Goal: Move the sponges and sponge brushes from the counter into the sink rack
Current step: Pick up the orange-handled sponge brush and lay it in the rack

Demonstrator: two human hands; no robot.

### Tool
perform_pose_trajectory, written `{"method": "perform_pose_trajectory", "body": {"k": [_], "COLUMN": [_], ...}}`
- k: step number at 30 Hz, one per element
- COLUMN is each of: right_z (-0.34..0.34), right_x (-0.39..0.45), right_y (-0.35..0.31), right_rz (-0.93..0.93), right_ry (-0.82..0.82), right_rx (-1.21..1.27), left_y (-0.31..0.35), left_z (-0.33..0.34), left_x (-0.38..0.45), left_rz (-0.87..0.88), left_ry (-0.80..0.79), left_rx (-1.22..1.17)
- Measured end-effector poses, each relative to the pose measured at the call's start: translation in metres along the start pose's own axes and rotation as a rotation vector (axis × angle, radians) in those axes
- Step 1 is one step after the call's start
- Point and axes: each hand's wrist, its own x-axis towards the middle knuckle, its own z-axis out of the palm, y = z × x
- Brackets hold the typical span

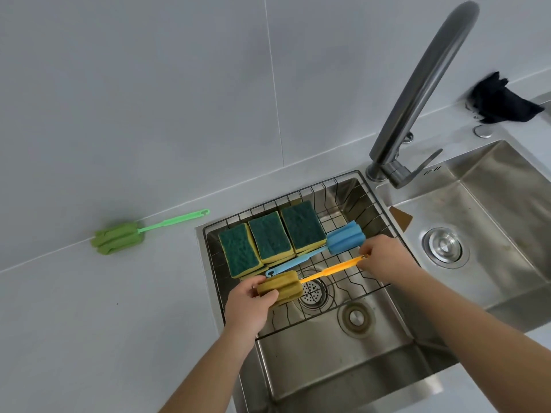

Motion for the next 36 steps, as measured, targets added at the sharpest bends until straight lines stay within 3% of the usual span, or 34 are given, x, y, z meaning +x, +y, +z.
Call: {"method": "perform_pose_trajectory", "body": {"k": [6,20,25,36], "right_z": [0.006,0.016,0.021,0.02], "right_x": [0.007,0.014,0.02,0.024], "right_y": [-0.001,0.005,0.006,0.009], "right_rz": [0.05,0.042,0.037,0.029], "right_ry": [-0.016,0.078,0.033,-0.069], "right_rx": [-0.03,0.092,0.07,0.076], "left_y": [-0.001,0.0,0.002,-0.002], "left_z": [0.008,0.004,0.006,0.007], "left_x": [0.007,0.017,0.019,0.028], "left_rz": [-0.13,-0.202,-0.169,-0.221], "left_ry": [-0.013,-0.054,-0.088,-0.044], "left_rx": [-0.11,0.191,0.225,-0.013]}}
